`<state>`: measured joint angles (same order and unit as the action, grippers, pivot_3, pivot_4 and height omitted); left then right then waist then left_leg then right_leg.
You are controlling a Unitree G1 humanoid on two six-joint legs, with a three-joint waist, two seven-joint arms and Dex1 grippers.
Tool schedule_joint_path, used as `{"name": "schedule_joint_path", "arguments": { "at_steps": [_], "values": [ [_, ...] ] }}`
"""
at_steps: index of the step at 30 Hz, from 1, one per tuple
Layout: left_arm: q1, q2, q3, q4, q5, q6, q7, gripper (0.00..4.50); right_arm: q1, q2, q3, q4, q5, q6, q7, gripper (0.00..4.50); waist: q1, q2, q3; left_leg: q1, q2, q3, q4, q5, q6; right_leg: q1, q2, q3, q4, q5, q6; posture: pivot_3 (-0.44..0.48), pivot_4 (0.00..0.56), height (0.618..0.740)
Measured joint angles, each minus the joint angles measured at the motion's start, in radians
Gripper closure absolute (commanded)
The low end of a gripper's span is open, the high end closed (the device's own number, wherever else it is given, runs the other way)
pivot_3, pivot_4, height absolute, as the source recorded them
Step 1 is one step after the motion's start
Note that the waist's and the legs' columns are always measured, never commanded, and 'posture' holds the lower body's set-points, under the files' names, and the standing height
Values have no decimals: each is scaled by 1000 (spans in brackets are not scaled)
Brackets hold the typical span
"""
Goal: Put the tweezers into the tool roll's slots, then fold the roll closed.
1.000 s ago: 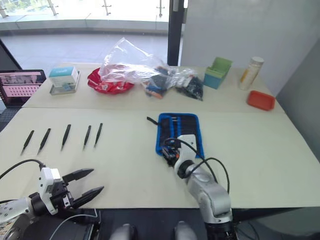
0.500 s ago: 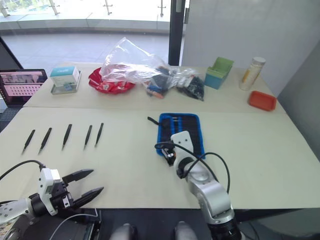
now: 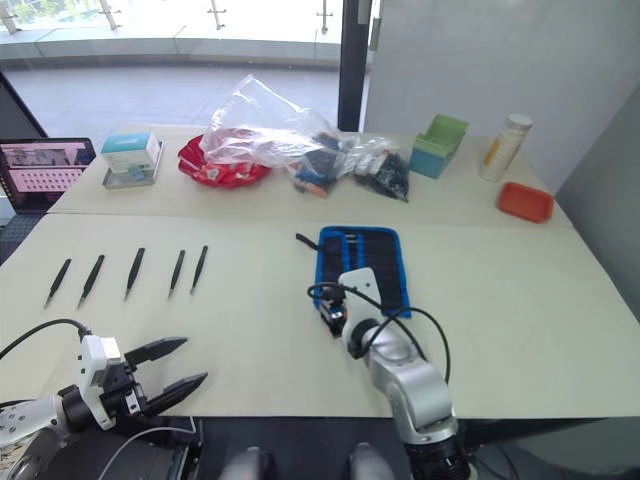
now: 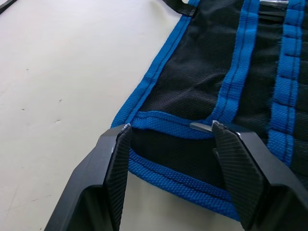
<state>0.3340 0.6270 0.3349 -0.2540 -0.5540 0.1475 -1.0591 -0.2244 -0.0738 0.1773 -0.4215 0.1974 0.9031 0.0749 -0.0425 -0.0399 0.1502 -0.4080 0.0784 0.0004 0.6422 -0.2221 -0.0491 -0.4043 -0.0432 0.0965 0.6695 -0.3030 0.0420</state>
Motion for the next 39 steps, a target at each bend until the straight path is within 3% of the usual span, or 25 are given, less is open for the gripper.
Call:
{"name": "schedule_joint_path", "arguments": {
  "at_steps": [9, 16, 22, 32, 39],
  "values": [
    [-1, 0, 1, 8, -3, 1, -2, 0, 0, -10, -16, -13, -18, 22, -16, 1676, -2, 0, 0, 0, 0, 0, 0, 0, 0, 0, 0, 0, 0, 0, 0, 0, 150, 723],
    [-3, 1, 2, 11, -7, 2, -7, 0, -29, 81, -6, 27, 12, 27, 0, 1676, -3, 0, 0, 0, 0, 0, 0, 0, 0, 0, 0, 0, 0, 0, 0, 0, 150, 723],
    [-3, 1, 2, 16, -7, 3, -12, 0, -65, 153, -106, 89, 70, 20, 6, 1676, -1, 0, 0, 0, 0, 0, 0, 0, 0, 0, 0, 0, 0, 0, 0, 0, 150, 723],
    [-6, 1, 2, 16, -13, 3, -12, 0, -66, 154, -193, 123, 124, -15, -26, 1676, -3, 0, 0, 0, 0, 0, 0, 0, 0, 0, 0, 0, 0, 0, 0, 0, 150, 723],
    [-6, 1, 2, 25, -19, 2, -12, 0, -64, 154, -177, 132, 140, -14, -35, 3860, -3, 0, 0, 0, 0, 0, 0, 0, 0, 0, 0, 0, 0, 0, 0, 0, 150, 723]
  ]
}}
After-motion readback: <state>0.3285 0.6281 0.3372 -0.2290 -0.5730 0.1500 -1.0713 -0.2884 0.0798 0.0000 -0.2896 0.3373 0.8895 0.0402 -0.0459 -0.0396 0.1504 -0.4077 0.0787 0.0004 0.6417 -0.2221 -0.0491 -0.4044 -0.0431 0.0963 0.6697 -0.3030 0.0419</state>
